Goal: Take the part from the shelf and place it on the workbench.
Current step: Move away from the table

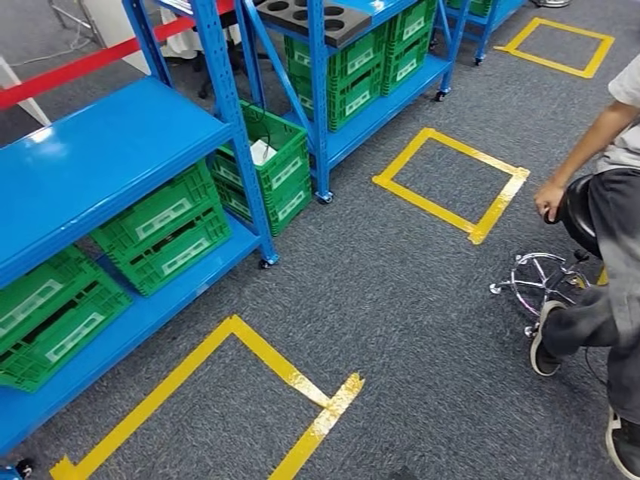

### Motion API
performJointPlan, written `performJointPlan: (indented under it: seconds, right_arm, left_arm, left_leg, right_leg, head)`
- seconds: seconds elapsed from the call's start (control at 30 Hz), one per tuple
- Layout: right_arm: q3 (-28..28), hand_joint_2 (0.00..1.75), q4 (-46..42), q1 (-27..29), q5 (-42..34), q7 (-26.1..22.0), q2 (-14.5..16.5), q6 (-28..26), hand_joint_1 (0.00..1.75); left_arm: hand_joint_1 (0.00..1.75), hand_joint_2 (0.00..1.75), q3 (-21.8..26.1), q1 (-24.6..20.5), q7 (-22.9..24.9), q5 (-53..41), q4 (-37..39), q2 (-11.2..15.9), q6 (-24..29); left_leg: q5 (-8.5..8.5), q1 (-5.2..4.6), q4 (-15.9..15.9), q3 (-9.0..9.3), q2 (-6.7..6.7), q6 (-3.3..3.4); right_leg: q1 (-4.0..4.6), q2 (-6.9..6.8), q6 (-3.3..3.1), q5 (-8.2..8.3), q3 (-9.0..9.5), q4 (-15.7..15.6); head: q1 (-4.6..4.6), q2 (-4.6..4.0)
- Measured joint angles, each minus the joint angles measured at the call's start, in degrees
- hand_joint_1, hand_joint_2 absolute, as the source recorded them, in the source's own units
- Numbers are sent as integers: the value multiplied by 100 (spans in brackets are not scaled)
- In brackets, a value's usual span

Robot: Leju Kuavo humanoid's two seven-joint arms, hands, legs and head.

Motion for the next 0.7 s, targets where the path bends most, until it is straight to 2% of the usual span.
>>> performJointPlan:
  seconds: [0.07, 0.1, 0.13, 0.17, 0.2, 0.23, 0.27, 0.3, 0.33, 0.37, 0.4, 0.43, 0.47, 0.53, 0.57, 0.6, 0.63, 0.67, 0.7]
  right_arm:
    - [-1, 0, 0, 14, 1, 8, -1, 25, 0]
    - [-2, 0, 0, 17, 1, 12, -1, 29, 0]
    - [-2, 0, 0, 17, 1, 15, -1, 30, 0]
    - [-2, 0, 0, 13, 1, 15, -1, 30, 0]
    - [-2, 0, 0, 7, 1, 15, -1, 30, 0]
    - [-2, 0, 0, 4, 1, 15, -1, 31, 0]
    - [-2, 0, 0, 2, 1, 15, -1, 32, 0]
    - [-3, 0, 0, 0, 1, 16, -1, 33, 0]
    - [-3, 0, 0, -8, 1, 16, -1, 38, 0]
    - [-4, 0, -2, -25, 1, 19, -1, 41, 0]
    - [-4, 0, -4, -41, 1, 20, -1, 45, 0]
    - [-5, 0, -6, -54, 1, 22, -1, 49, 0]
    - [-7, 0, -8, -59, 1, 23, -1, 49, 0]
    - [-15, 0, -9, -48, 1, 28, -1, 50, 0]
    - [-18, 0, -8, -39, 1, 31, -1, 51, 0]
    - [-21, 0, -8, -26, 1, 34, -1, 53, 0]
    - [-22, 0, -8, -13, 1, 36, -2, 55, 0]
    - [-23, 0, -8, -3, 1, 38, -3, 56, 0]
    - [-25, 0, -9, 3, 1, 39, -5, 56, 0]
  left_arm:
    - [0, 0, -1, -16, 0, -15, 0, 0, 0]
    - [0, 0, -1, -11, 0, -17, 0, 1, 0]
    - [0, 0, -1, -1, 0, -17, 0, 3, 0]
    - [0, 0, -1, 9, 0, -17, 0, 6, 0]
    - [0, 0, -1, 14, 0, -17, 0, 9, 1]
    - [0, 0, -1, 10, 0, -17, 0, 11, 1]
    - [0, 0, -2, -2, -2, -18, 0, 11, 3]
    - [0, 0, -3, -10, -4, -19, 0, 11, 5]
    - [0, 0, -4, -12, -7, -21, 0, 12, 12]
    - [0, 0, -5, -7, -10, -23, 0, 13, 23]
    - [0, 0, -6, 7, -13, -25, 0, 14, 37]
    - [0, 0, -8, 14, -15, -28, 0, 15, 50]
    - [0, 0, -11, 10, -17, -31, 0, 13, 59]
    - [0, 0, -23, -10, -17, -37, 0, 9, 64]
    - [0, 0, -31, -17, -17, -38, 0, 7, 65]
    - [0, 0, -37, -16, -17, -39, 0, 7, 66]
    - [0, 0, -41, -12, -17, -39, 0, 7, 66]
    - [0, 0, -43, -9, -17, -39, 0, 6, 66]
    - [0, 0, -44, -7, -17, -39, 0, 5, 66]
  left_leg:
    - [-298, 31, 736, -359, 118, -50]
    - [-320, 49, 931, -459, 132, -66]
    - [-223, 64, 900, -450, 147, -75]
    - [-33, 73, 651, -334, 181, -74]
    - [195, 73, 255, -142, 263, -60]
    - [346, 47, -135, 50, 401, -39]
    - [426, 24, -426, 196, 522, -5]
    - [436, -3, -587, 275, 607, 28]
    - [396, -29, -627, 289, 627, 58]
    - [396, -27, -646, 293, 567, 95]
    - [406, -19, -674, 305, 505, 127]
    - [421, -2, -704, 320, 447, 163]
    - [439, 19, -733, 337, 384, 196]
    - [450, 40, -751, 344, 251, 237]
    - [446, 41, -750, 344, 174, 247]
    - [440, 40, -748, 349, 93, 253]
    - [434, 41, -746, 359, 11, 253]
    - [425, 45, -742, 372, -75, 245]
    - [412, 51, -734, 385, -160, 227]
  right_leg:
    - [8, -179, -24, -29, 19, 0]
    - [9, -267, -25, -45, 34, 0]
    - [9, -344, -22, -63, 54, 1]
    - [8, -418, -13, -84, 84, 1]
    - [9, -484, 1, -110, 119, 0]
    - [20, -546, 28, -140, 140, 0]
    - [33, -606, 60, -172, 156, 0]
    - [46, -667, 93, -200, 165, -2]
    - [57, -729, 122, -219, 187, -11]
    - [60, -793, 148, -231, 234, -25]
    - [53, -784, 175, -256, 267, -25]
    - [45, -679, 198, -314, 267, 35]
    - [38, -517, 219, -426, 189, 209]
    - [27, -182, 238, -752, -191, 914]
    - [26, -119, 245, -877, -422, 1306]
    - [26, -96, 249, -907, -603, 1567]
    - [26, -86, 250, -817, -693, 1621]
    - [22, -72, 248, -616, -671, 1439]
    - [10, -7, 247, -345, -555, 1069]
  head:
    - [-13, 0]
    - [-14, 0]
    - [-14, 0]
    - [-14, 0]
    - [-15, 0]
    - [-15, 0]
    - [-14, 0]
    - [-7, 0]
    - [1, 0]
    - [5, 0]
    - [14, 0]
    - [23, 0]
    - [37, 0]
    - [66, 0]
    - [71, 0]
    - [69, 0]
    - [70, 0]
    - [70, 0]
    - [70, 0]
